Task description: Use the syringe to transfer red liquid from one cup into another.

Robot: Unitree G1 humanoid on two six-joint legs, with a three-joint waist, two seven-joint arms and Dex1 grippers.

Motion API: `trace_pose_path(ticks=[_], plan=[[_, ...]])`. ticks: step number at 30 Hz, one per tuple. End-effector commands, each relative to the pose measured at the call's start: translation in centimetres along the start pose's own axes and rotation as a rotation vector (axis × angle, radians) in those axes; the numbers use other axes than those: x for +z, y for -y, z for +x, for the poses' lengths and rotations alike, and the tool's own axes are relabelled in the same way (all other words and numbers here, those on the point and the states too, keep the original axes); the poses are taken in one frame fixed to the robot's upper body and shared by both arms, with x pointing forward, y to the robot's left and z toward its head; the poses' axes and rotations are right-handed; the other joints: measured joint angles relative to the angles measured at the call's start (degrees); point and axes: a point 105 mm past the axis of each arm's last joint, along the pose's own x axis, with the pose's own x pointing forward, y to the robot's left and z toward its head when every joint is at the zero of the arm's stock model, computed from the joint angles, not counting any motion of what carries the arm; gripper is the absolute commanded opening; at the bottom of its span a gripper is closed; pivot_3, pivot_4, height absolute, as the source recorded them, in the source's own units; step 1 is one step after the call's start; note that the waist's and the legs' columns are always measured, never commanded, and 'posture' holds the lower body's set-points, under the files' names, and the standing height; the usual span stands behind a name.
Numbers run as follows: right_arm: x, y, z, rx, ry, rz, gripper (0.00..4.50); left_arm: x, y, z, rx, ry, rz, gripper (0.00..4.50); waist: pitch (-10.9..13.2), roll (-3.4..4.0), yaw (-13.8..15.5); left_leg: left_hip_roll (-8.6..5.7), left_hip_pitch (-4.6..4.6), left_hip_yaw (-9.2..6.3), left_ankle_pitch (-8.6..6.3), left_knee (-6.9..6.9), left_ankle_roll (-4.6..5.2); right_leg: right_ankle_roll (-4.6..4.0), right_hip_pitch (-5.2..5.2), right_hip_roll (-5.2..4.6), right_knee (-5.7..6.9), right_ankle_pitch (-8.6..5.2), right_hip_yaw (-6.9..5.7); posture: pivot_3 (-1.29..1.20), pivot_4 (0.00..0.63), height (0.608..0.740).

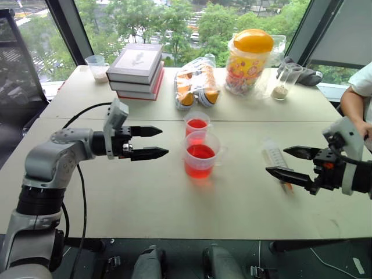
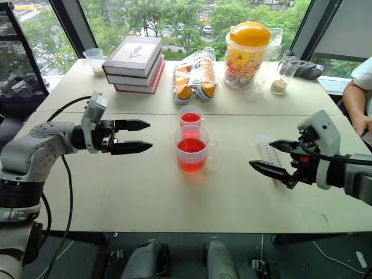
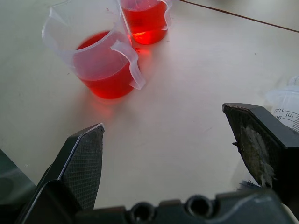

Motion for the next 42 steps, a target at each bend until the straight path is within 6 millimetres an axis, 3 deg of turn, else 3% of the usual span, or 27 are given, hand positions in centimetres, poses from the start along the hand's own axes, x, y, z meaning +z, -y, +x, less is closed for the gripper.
trace_pose_path(ticks=[1,19,32,35,42], plan=[[0.9,-0.1,-0.6,-0.029,0.031,-0.044,4.45,1.2,-0.3,-0.1,0.001,0.017,0.037,4.50,0.00,0.00,0.01,0.00,0.00,0.00,0.00,0.00,0.00,0.00,0.00,0.00,0.00,0.00,0.00,0.00,0.150,0.740],[1.0,0.6,0.6,-0.061,0.012,-0.018,4.45,1.4,-0.7,0.0,0.027,0.033,0.062,4.50,0.00,0.00,-0.01,0.00,0.00,-0.04,0.00,0.00,0.00,0.00,0.00,0.00,0.00,0.00,0.01,0.00,0.150,0.740],[-0.1,5.6,2.1,-0.169,-0.202,0.191,4.45,1.4,-0.6,1.2,0.008,0.050,0.070,4.50,0.00,0.00,-0.10,0.00,0.00,0.04,-0.01,0.00,0.02,-0.01,-0.05,-0.02,-0.02,0.00,0.06,0.00,0.150,0.740],[-0.1,8.3,3.2,-0.240,-0.246,0.278,4.45,1.0,-0.6,1.6,-0.001,0.060,0.063,4.50,0.01,0.00,-0.34,0.00,0.00,0.11,-0.01,0.00,0.02,-0.02,-0.06,-0.02,-0.01,-0.01,0.07,0.00,0.150,0.740],[-1.4,11.6,6.1,-0.305,-0.369,0.383,4.45,0.8,-0.5,2.4,-0.012,0.078,0.066,4.50,0.01,0.01,-0.26,0.00,-0.05,0.25,-0.03,-0.08,0.05,-0.02,-0.17,0.01,0.00,0.00,0.15,0.00,0.150,0.740]])
